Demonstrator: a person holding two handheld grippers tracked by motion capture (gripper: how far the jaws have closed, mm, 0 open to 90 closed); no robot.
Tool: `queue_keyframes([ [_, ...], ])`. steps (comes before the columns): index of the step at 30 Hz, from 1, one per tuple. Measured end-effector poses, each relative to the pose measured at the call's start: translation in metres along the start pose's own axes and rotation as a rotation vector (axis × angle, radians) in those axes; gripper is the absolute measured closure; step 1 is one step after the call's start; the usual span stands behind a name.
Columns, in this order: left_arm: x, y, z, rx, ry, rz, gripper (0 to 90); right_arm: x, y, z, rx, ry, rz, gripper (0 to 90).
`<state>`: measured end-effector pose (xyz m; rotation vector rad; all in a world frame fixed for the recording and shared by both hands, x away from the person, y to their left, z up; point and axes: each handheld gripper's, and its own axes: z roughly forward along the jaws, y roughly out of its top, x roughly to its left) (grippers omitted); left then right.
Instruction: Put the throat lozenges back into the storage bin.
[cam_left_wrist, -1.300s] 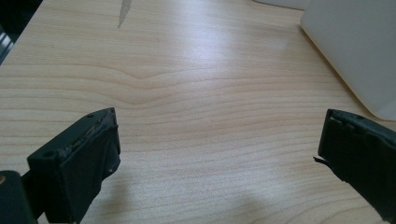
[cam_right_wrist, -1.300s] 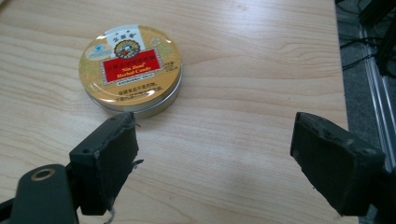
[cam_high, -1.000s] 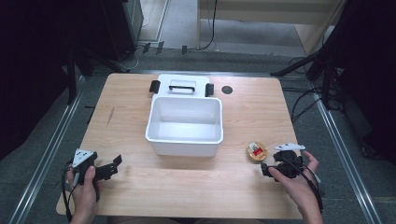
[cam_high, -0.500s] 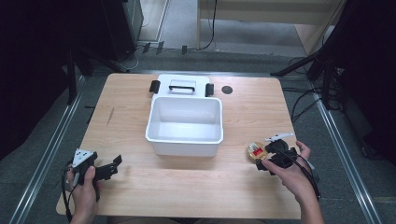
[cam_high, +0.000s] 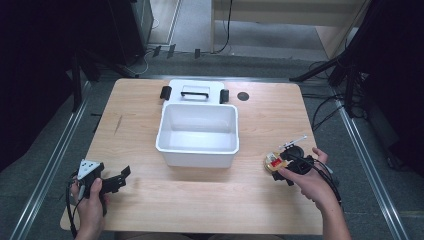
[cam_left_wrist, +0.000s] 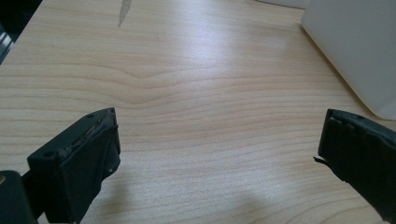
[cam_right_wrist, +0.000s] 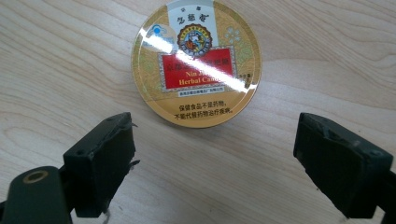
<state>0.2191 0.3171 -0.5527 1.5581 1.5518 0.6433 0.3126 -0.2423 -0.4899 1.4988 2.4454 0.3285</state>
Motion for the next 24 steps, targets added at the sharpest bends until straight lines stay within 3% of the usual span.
queue_keyframes([
  [1, 0.000, 0.000, 0.000, 0.000, 0.000, 0.001, 0.0, 0.000, 0.003, 0.000, 0.019, -0.015, 0.004, 7.1],
  [2, 0.000, 0.000, 0.000, 0.000, 0.000, 0.001, 0.0, 0.000, 0.003, 0.000, 0.019, -0.015, 0.004, 7.1],
  [6, 0.000, 0.000, 0.000, 0.001, -0.001, -0.002, 0.0, 0.003, 0.010, -0.001, 0.073, 0.013, -0.007, 0.0],
  [17, 0.000, 0.000, 0.000, 0.000, -0.004, -0.004, 0.0, 0.008, 0.024, 0.002, 0.128, 0.007, -0.020, 0.0],
  [24, 0.001, 0.000, 0.000, 0.000, -0.006, -0.006, 0.0, 0.006, 0.039, 0.005, 0.150, 0.021, 0.040, 0.0],
])
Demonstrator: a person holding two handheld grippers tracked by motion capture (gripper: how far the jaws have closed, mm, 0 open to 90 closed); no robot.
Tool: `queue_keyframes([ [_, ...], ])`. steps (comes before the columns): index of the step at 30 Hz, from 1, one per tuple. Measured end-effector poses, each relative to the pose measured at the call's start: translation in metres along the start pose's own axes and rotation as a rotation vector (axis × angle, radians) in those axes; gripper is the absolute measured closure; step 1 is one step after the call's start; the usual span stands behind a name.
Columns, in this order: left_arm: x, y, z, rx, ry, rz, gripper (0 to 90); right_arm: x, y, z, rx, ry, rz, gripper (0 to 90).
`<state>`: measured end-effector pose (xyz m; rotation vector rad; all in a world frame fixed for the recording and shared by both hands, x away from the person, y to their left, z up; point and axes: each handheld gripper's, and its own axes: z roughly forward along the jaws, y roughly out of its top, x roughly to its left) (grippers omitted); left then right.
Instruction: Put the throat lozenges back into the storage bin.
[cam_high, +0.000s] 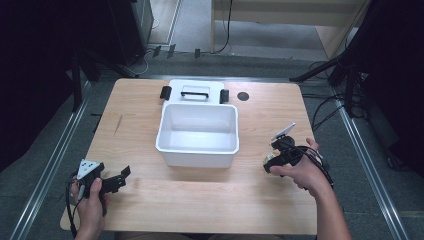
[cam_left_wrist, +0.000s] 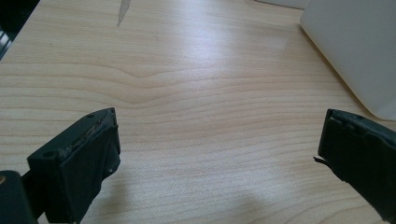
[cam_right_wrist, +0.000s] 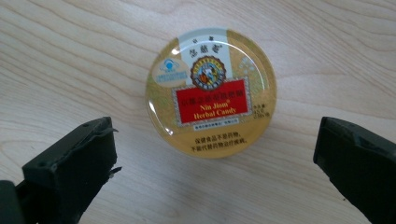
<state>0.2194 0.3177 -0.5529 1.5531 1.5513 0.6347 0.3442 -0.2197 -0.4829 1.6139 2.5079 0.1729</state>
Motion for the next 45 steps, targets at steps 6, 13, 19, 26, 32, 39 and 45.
queue_keyframes([
  [6, 0.000, 0.000, 0.000, 0.001, -0.003, -0.001, 0.0, 0.002, 0.011, 0.004, 0.026, 0.003, 0.016, 0.0],
  [13, 0.001, 0.000, 0.000, 0.003, -0.006, -0.002, 0.0, 0.001, 0.018, 0.015, 0.062, -0.025, 0.045, 0.0],
  [19, 0.001, 0.000, 0.000, 0.004, -0.007, -0.004, 0.0, 0.000, 0.020, 0.021, 0.059, -0.026, 0.075, 11.1],
  [26, 0.001, 0.000, 0.000, 0.004, -0.008, -0.003, 0.0, 0.002, 0.019, 0.030, 0.078, -0.013, 0.074, 19.8],
  [32, 0.001, 0.000, 0.000, 0.005, -0.006, -0.002, 0.0, 0.000, 0.017, 0.025, 0.051, -0.006, 0.074, 20.5],
  [39, 0.000, 0.000, 0.000, 0.005, -0.006, 0.000, 0.0, -0.004, 0.016, 0.015, 0.029, 0.000, 0.071, 20.5],
  [45, 0.000, 0.000, 0.000, 0.004, -0.005, 0.001, 0.0, -0.005, 0.019, 0.003, 0.012, 0.011, 0.059, 20.5],
])
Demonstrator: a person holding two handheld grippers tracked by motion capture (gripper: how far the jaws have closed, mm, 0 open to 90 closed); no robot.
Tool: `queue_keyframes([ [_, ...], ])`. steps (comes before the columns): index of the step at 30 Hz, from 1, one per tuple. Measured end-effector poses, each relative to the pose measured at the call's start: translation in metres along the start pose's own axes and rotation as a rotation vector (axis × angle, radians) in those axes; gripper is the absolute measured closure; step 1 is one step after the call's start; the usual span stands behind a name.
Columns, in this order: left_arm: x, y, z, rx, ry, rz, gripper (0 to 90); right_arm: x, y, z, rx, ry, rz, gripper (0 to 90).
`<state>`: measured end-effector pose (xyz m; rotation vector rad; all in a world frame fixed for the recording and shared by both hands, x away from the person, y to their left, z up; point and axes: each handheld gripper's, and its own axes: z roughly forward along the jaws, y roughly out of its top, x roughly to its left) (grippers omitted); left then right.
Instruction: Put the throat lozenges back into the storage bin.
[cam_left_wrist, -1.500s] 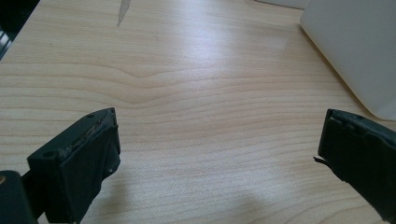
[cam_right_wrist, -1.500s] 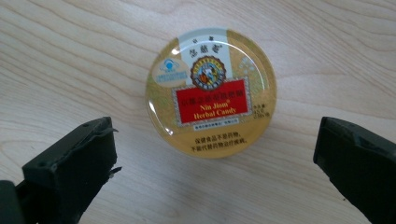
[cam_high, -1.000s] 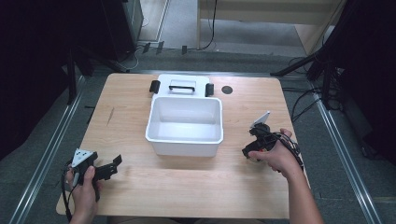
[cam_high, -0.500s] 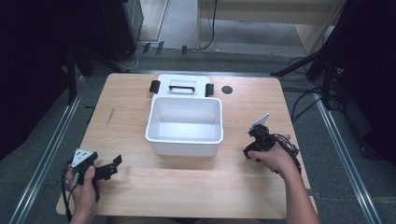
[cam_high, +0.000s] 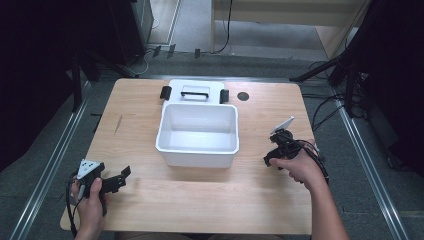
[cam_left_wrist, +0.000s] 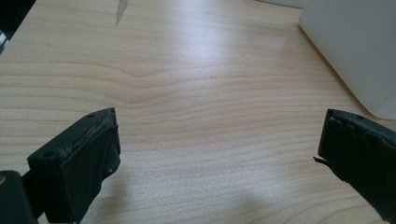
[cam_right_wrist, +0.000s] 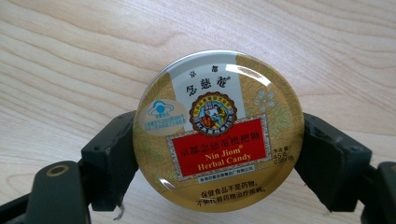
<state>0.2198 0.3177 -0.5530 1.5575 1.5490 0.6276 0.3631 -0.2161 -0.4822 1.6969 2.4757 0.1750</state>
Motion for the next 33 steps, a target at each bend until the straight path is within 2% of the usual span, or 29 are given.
queue_keyframes([
  [11, 0.000, 0.000, 0.000, 0.000, -0.001, -0.001, 0.0, 0.003, 0.008, -0.015, -0.004, 0.009, -0.031, 20.6],
  [14, 0.000, 0.000, 0.000, 0.001, -0.001, -0.001, 0.0, 0.005, 0.012, -0.024, -0.011, 0.008, -0.048, 20.6],
  [20, 0.000, 0.000, 0.000, 0.000, 0.000, 0.001, 0.0, 0.007, 0.016, -0.035, -0.020, 0.005, -0.052, 20.6],
  [27, 0.000, 0.000, 0.000, 0.000, -0.001, 0.001, 0.0, 0.010, 0.023, -0.046, -0.027, 0.020, -0.051, 20.6],
  [33, 0.000, 0.000, 0.000, 0.001, -0.001, 0.000, 0.0, 0.018, 0.032, -0.055, -0.030, 0.048, -0.074, 20.6],
])
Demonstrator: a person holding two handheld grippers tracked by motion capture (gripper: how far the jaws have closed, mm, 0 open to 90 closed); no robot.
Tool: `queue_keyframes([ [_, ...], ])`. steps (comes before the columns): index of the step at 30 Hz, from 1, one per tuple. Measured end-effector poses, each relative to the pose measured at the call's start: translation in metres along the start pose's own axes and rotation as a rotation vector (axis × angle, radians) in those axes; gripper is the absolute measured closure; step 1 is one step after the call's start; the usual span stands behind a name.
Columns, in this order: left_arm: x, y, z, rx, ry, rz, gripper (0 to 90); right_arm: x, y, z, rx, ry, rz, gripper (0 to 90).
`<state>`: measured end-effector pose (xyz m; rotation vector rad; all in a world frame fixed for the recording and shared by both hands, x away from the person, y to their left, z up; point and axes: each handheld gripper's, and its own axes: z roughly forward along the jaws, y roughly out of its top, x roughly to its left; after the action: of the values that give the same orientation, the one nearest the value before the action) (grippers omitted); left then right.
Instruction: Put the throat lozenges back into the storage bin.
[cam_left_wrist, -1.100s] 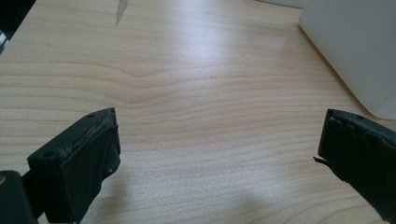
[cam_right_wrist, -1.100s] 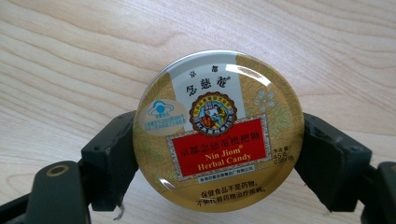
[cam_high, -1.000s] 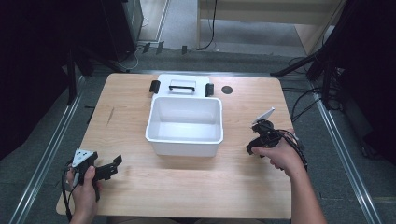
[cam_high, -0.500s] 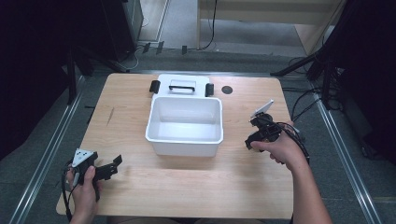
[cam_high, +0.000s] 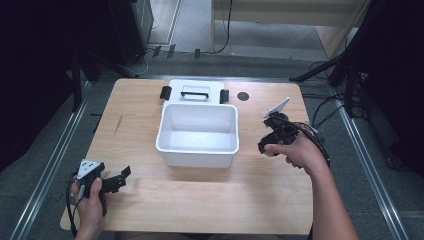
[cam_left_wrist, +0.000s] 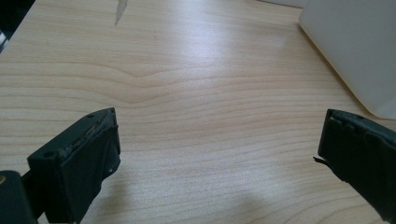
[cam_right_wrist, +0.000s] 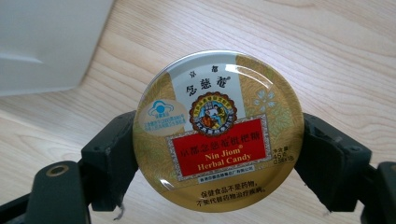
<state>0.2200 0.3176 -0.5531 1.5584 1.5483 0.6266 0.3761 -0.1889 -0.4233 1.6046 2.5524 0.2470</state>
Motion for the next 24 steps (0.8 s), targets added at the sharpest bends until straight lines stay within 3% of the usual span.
queue_keyframes([
  [14, 0.000, 0.000, 0.000, 0.002, -0.002, -0.002, 0.0, 0.017, 0.017, -0.018, -0.009, 0.038, -0.060, 20.6],
  [24, 0.000, 0.000, 0.000, 0.003, -0.002, -0.004, 0.0, 0.028, 0.029, -0.033, -0.028, 0.040, -0.072, 20.6],
])
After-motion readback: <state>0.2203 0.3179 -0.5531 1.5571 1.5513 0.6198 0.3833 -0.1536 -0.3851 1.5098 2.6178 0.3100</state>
